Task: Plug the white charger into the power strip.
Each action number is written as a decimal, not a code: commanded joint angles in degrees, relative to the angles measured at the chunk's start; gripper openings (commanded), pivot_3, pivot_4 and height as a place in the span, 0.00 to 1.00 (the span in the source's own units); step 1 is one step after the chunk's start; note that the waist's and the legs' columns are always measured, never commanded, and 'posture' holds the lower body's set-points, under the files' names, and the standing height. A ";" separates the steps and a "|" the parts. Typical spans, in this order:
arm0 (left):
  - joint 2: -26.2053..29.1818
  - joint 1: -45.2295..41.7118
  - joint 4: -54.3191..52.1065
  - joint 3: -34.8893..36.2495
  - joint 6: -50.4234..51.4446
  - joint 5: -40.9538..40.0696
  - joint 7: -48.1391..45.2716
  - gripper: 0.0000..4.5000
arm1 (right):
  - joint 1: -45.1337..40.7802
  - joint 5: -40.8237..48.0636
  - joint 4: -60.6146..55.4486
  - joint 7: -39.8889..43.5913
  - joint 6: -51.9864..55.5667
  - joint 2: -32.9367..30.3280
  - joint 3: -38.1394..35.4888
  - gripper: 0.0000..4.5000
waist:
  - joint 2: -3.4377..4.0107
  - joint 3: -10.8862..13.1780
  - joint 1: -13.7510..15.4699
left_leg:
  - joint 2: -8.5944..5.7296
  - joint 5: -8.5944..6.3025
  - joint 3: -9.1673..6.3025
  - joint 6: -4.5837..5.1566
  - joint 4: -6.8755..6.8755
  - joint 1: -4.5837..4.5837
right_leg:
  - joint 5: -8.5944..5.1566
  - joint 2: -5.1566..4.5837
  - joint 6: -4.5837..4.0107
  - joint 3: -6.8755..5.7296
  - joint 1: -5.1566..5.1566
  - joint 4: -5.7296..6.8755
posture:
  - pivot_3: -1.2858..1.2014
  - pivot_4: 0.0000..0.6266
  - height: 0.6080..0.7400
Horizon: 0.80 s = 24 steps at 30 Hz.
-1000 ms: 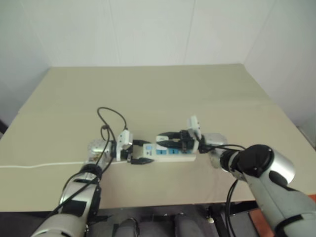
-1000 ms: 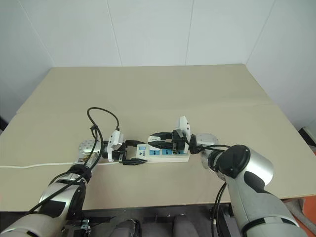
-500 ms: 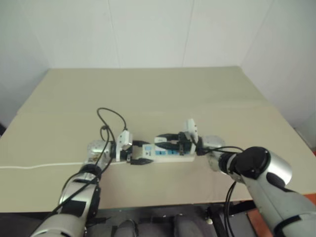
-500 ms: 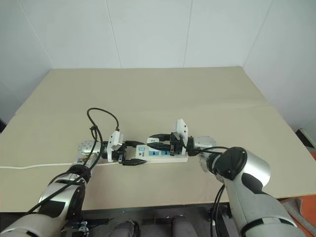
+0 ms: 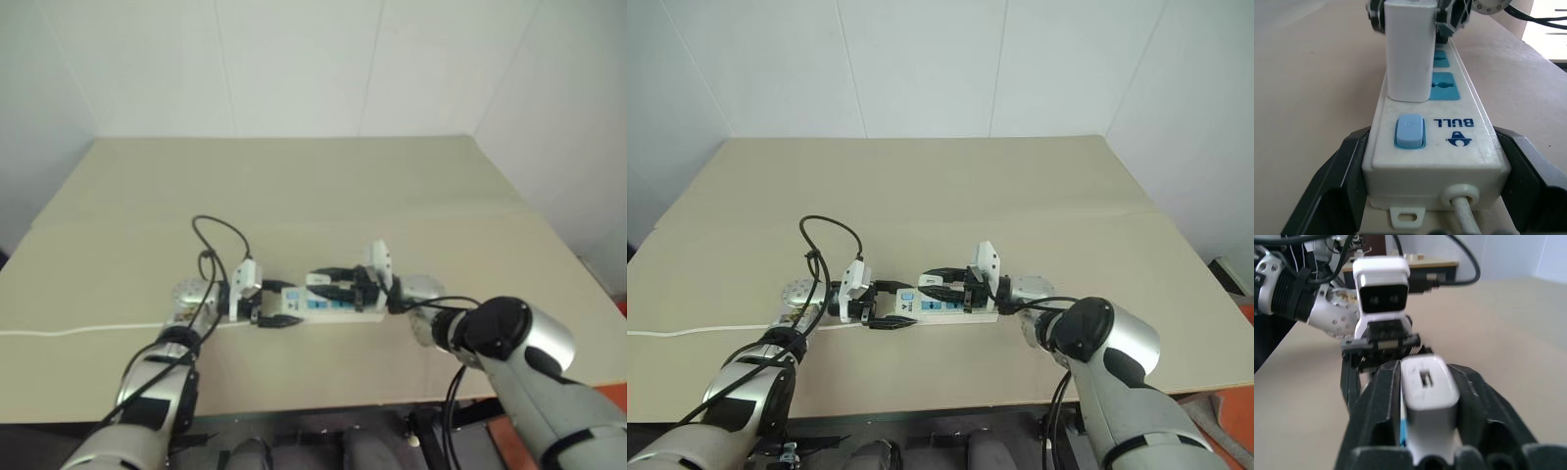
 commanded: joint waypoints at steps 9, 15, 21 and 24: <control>0.17 -1.60 -0.34 0.59 2.42 -0.12 -0.82 0.81 | 1.40 -0.81 1.59 1.64 0.43 -1.30 1.39 1.00 | -0.02 0.01 0.08 | 0.00 0.00 -0.02 0.00 0.00 -0.01 | 0.00 0.00 0.00 -0.02 -0.01 0.01 | 0.52 0.24 1.00; 0.79 -1.94 -3.66 0.64 5.01 -3.76 -2.57 0.99 | 1.15 -0.82 1.59 1.63 -0.50 -2.01 1.14 1.00 | -0.04 0.02 0.10 | 0.00 0.00 -0.02 0.00 0.00 -0.02 | 0.00 0.00 0.00 -0.02 -0.02 0.01 | 0.52 0.24 1.00; 6.39 2.41 -18.46 -0.27 11.12 -15.77 -2.73 0.99 | -1.67 -0.84 1.59 5.64 -4.16 -9.09 -2.27 1.00 | 0.02 0.24 0.18 | 0.01 0.00 -0.03 -0.01 0.00 -0.19 | 0.01 0.00 -0.01 -0.01 -0.18 0.02 | 0.52 0.24 1.00; 12.08 6.59 -30.49 -0.54 20.44 -24.03 -2.73 0.99 | -4.85 -1.42 1.59 12.91 -2.74 -19.08 -4.21 1.00 | 0.53 0.87 0.22 | 0.00 -0.01 0.01 -0.03 -0.01 -0.38 | 0.01 -0.04 -0.01 0.02 -0.36 -0.02 | 0.52 0.24 1.00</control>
